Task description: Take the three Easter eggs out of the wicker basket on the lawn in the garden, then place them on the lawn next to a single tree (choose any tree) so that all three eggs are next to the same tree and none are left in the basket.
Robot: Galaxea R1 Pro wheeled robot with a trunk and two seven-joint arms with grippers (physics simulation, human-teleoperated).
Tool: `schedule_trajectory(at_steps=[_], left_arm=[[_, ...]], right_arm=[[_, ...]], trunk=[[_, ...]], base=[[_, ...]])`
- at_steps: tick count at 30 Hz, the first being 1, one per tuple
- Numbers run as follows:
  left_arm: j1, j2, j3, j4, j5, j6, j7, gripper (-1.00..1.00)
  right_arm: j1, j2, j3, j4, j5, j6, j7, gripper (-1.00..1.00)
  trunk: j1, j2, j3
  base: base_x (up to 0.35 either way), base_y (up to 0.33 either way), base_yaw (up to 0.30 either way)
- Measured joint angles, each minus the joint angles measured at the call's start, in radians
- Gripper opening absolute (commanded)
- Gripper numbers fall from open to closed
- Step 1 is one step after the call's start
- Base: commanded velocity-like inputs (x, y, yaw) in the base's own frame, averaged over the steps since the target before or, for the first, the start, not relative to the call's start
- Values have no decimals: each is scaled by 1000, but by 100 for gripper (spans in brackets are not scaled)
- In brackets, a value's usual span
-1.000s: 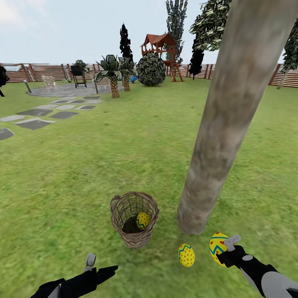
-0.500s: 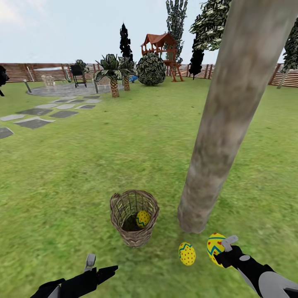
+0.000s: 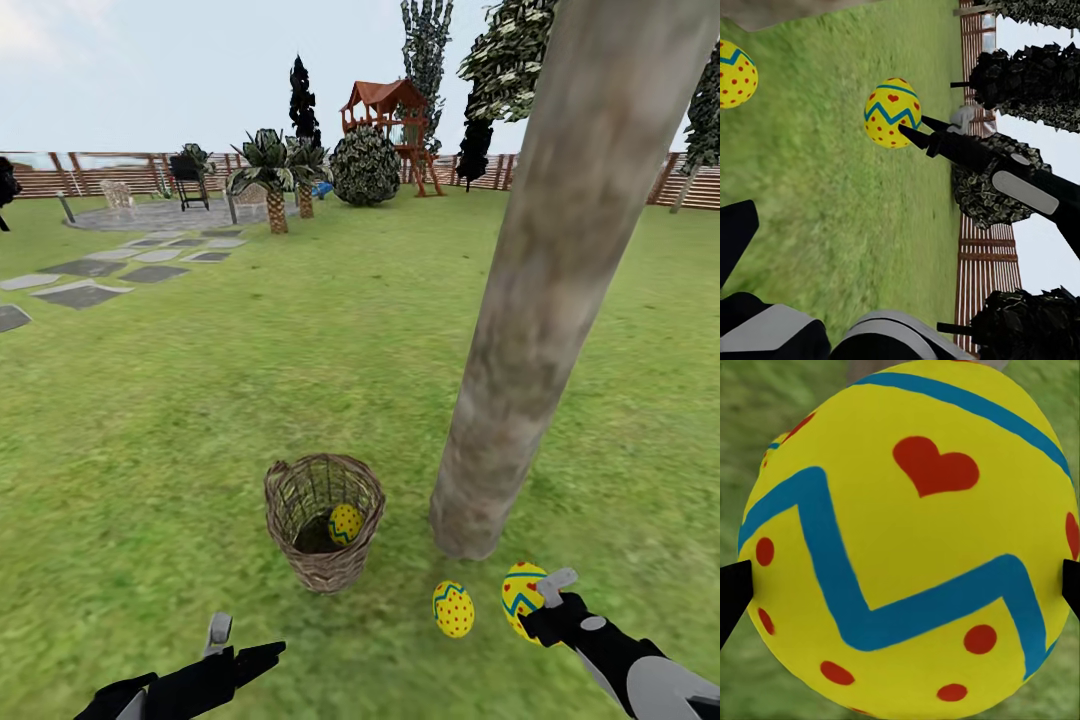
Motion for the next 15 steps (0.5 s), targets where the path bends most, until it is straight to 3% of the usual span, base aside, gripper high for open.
schedule_trajectory(at_steps=[15], left_arm=[[0, 0, 0, 0, 0, 0, 0, 100]], right_arm=[[0, 2, 0, 7, -2, 0, 1, -100]], trunk=[[58, -105, -47]], base=[[0, 0, 0]])
